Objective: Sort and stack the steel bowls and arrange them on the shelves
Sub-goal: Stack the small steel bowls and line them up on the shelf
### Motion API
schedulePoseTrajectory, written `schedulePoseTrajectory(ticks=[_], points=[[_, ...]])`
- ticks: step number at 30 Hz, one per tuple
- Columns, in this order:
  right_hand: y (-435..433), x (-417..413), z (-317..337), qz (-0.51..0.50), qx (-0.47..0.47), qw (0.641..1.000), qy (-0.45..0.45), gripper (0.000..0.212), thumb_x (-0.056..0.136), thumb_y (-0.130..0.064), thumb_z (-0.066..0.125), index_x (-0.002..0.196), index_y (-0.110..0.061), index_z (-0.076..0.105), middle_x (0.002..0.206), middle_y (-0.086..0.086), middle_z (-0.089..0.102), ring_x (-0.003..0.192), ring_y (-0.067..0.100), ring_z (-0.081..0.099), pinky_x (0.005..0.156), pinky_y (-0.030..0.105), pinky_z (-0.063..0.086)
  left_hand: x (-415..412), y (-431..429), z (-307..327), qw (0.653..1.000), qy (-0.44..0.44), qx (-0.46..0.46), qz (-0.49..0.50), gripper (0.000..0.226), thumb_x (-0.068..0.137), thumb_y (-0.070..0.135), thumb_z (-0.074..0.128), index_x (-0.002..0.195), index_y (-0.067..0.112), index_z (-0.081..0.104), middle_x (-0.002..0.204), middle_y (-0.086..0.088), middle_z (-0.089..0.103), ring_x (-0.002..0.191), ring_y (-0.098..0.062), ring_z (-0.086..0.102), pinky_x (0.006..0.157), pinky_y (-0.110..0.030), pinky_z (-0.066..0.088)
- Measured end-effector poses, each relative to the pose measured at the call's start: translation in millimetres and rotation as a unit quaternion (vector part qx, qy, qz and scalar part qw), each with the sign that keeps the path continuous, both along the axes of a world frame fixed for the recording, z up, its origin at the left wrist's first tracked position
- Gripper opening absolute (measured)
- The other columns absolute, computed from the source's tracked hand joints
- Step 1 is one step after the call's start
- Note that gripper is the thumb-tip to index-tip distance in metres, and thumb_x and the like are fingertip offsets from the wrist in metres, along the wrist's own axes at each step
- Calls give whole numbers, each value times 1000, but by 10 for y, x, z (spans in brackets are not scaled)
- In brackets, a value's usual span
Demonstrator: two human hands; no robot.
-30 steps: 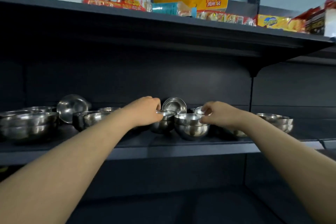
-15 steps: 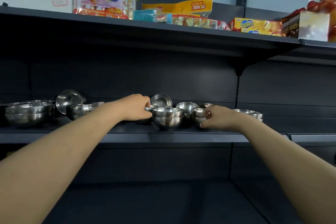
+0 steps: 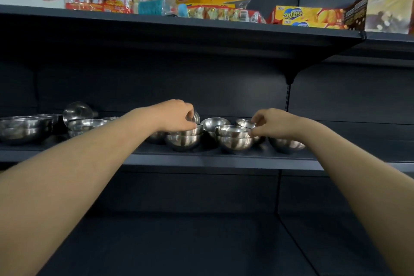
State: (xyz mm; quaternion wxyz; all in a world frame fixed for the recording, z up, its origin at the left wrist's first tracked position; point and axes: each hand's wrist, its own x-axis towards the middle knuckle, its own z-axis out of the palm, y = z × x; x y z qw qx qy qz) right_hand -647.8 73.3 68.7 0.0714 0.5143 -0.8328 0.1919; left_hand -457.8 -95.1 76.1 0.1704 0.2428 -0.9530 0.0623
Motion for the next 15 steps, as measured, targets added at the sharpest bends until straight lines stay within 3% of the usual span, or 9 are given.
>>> schedulePoseTrajectory(ticks=[6, 15], points=[[-392, -374, -1, 1, -20, 1000, 5, 45, 84, -34, 65, 124, -15, 53, 118, 2, 59, 105, 18, 55, 87, 28, 44, -383, -365, 59, 999, -25, -24, -10, 36, 92, 39, 51, 120, 16, 53, 110, 3, 49, 99, -13, 48, 84, -25, 40], [-1408, -909, 264, 17, -8, 998, 52, 49, 85, -37, 66, 127, -18, 53, 120, -1, 57, 108, 14, 54, 91, 26, 42, -1185, -1284, 285, 993, -68, -76, -53, 43, 91, 44, 51, 125, 17, 51, 120, 0, 51, 105, -15, 50, 96, -33, 45]])
